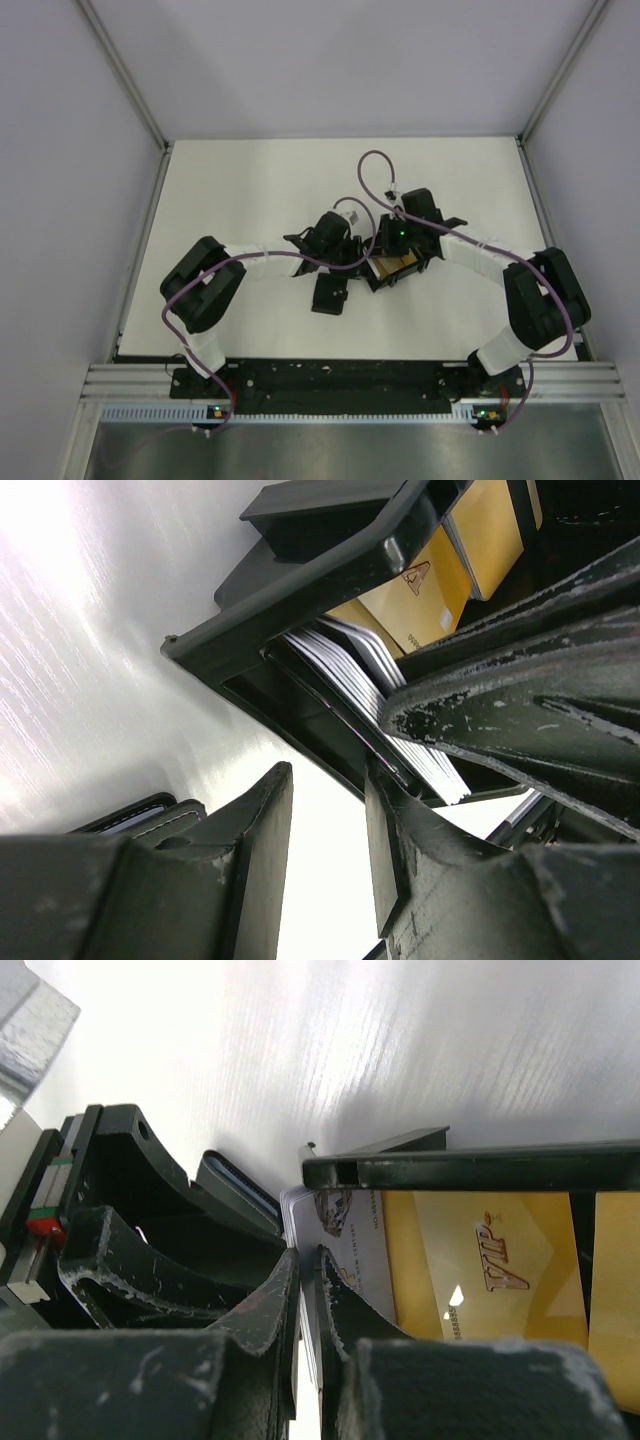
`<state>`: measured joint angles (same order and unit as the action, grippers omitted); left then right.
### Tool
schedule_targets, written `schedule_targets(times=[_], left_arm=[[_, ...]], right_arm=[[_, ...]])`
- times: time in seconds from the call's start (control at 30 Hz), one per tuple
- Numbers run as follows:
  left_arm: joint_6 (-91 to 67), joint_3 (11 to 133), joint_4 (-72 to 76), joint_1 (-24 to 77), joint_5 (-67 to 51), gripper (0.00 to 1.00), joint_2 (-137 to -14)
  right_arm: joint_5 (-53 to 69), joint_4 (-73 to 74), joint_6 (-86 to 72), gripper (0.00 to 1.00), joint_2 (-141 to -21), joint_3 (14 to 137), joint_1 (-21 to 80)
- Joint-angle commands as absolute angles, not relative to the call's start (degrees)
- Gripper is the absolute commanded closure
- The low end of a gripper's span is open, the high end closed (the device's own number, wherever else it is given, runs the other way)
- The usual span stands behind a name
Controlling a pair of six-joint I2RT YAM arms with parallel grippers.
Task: Put the credit cards into the card holder
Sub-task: Pick up the credit card from the storage box.
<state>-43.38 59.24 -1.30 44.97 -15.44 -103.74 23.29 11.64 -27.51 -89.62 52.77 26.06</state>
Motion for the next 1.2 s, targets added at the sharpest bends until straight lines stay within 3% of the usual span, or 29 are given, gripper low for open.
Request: schedule_targets(times=[0.0, 0.23, 0.53, 1.1, 1.17], left_arm=[[-43.2, 60.4, 0.4, 44.6, -12.7, 0.61, -102.0], [-43.2, 60.6, 0.6, 44.3, -12.5, 0.61, -102.0], [-43.3, 60.6, 0.7, 44.3, -12.5, 0.61, -102.0], [-43.8, 60.8, 1.2, 44.2, -11.8, 0.61, -102.2], [-43.8, 60.8, 1.2, 44.2, -11.8, 0.61, -102.2]], right_arm=[[26.8, 12.6, -28.4, 0.93, -86.9, 51.4, 26.1], [27.4, 12.0, -28.6, 0.66, -87.7, 50.3, 26.2], [29.6, 12.0, -27.7, 0.46, -90.5, 51.2, 26.1], [34.6, 10.3, -30.9, 0.67, -88.2, 50.9, 26.1], [34.2, 10.4, -30.9, 0.81, -87.9, 50.6, 26.1]])
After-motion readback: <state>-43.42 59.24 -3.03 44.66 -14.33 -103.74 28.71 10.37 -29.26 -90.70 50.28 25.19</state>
